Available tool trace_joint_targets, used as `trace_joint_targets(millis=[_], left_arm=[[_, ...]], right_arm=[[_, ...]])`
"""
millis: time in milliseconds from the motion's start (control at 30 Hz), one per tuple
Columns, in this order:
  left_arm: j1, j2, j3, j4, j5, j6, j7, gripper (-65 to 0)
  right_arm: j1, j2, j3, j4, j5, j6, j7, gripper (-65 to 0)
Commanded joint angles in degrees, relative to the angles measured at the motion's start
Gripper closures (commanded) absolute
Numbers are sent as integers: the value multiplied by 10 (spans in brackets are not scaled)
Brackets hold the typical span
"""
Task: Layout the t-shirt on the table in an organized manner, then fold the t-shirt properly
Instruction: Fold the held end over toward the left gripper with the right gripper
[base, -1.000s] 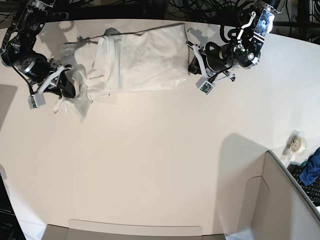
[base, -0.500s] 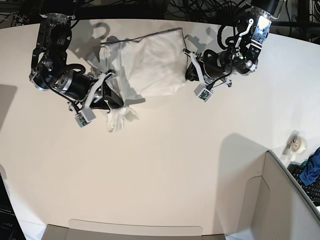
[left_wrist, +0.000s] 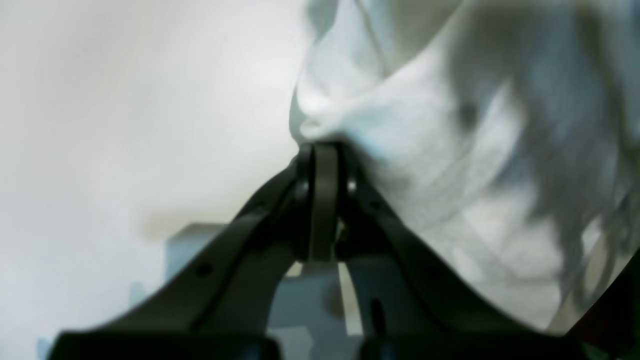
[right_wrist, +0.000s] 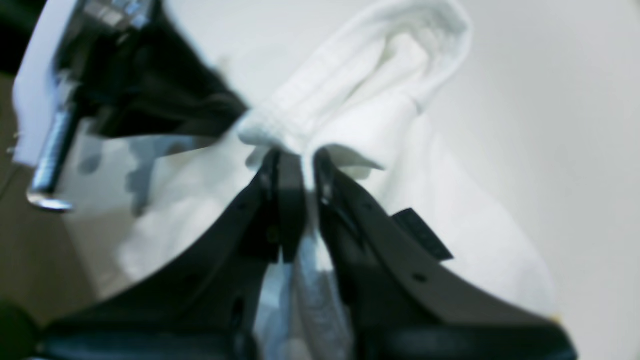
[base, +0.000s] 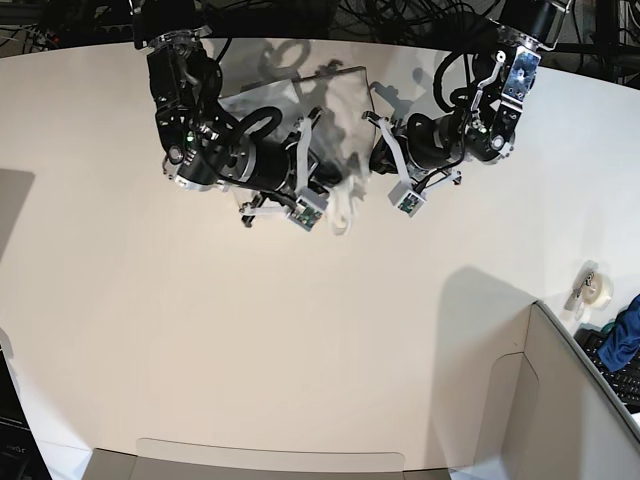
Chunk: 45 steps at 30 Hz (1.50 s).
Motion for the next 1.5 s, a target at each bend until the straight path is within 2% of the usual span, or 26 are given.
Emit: trace_joint_targets(millis=[0,133,333,700,767,967,1100,1467], left_arm=[[-2,-7,2,-20,51,20,56,0],[-11,-7,3,-21,51,20,56,0],[-13,-7,-3,-16,50,20,56,-1],[-26,-6,-3,-16,49,20,56,-1],[-29,-6,-3,-16,48,20,56,-1],[-32,-6,-3,-9,48,20,56,-1],[-35,-5,-3,13,48,20,56,-1],[-53,-5,-3,13,49,20,76,-1]], right_arm=[[9,1,-4,9,-7,3,12,0],[5,8,-10,9,-34,3,12,0],[4,16,-22,4,-37,3,11,0],[10,13,-98,-67,-38,3,12,-1],[10,13,-99,-75,-39,3,12,-64],[10,15,-99,-75,-39,3,12,-309],[18,15,-101,-69,-34,3,12,-414],[19,6,-102,26,-33,3,12,-433]])
